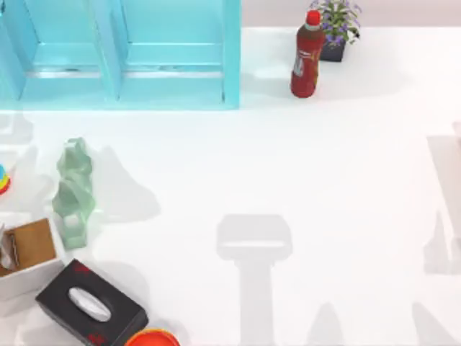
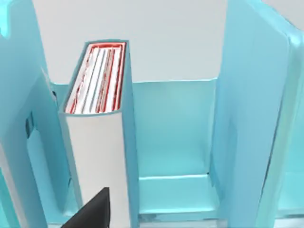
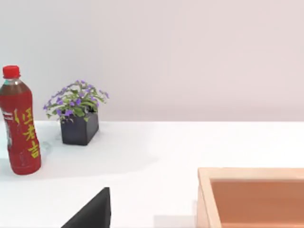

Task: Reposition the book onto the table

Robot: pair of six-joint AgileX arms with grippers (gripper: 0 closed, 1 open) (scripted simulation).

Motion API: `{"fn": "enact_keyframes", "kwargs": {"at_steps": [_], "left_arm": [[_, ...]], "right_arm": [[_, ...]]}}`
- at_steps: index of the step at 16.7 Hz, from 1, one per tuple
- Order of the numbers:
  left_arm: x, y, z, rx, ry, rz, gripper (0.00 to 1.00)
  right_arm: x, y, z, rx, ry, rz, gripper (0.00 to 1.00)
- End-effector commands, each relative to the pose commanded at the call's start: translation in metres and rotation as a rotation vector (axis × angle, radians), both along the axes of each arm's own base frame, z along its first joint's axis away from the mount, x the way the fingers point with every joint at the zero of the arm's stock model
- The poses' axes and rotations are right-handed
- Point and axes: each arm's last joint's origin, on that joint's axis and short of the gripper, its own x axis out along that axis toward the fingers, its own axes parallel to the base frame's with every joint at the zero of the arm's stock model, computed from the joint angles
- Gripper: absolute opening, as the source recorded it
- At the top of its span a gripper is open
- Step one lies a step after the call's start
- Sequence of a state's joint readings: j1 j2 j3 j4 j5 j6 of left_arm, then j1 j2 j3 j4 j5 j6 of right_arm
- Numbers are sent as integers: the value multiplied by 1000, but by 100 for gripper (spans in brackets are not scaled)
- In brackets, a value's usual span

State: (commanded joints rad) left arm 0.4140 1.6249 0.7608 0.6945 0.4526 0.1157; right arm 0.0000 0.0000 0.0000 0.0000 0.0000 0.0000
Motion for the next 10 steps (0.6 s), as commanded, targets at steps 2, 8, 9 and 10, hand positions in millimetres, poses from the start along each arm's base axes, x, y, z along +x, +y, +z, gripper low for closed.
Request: {"fn": "enact_keyframes", "kwargs": {"at_steps": [2, 8, 9, 10], "left_arm": [[21, 25, -29, -8, 22, -3, 100], [44, 66, -88, -20, 49, -11, 100], [45, 67, -91, -21, 50, -12, 100], [45, 67, -91, -21, 50, -12, 100]], "right_arm": [[0, 0, 0, 0, 0, 0, 100], [0, 0, 0, 0, 0, 0, 100], [0, 0, 0, 0, 0, 0, 100], [0, 0, 0, 0, 0, 0, 100]]}}
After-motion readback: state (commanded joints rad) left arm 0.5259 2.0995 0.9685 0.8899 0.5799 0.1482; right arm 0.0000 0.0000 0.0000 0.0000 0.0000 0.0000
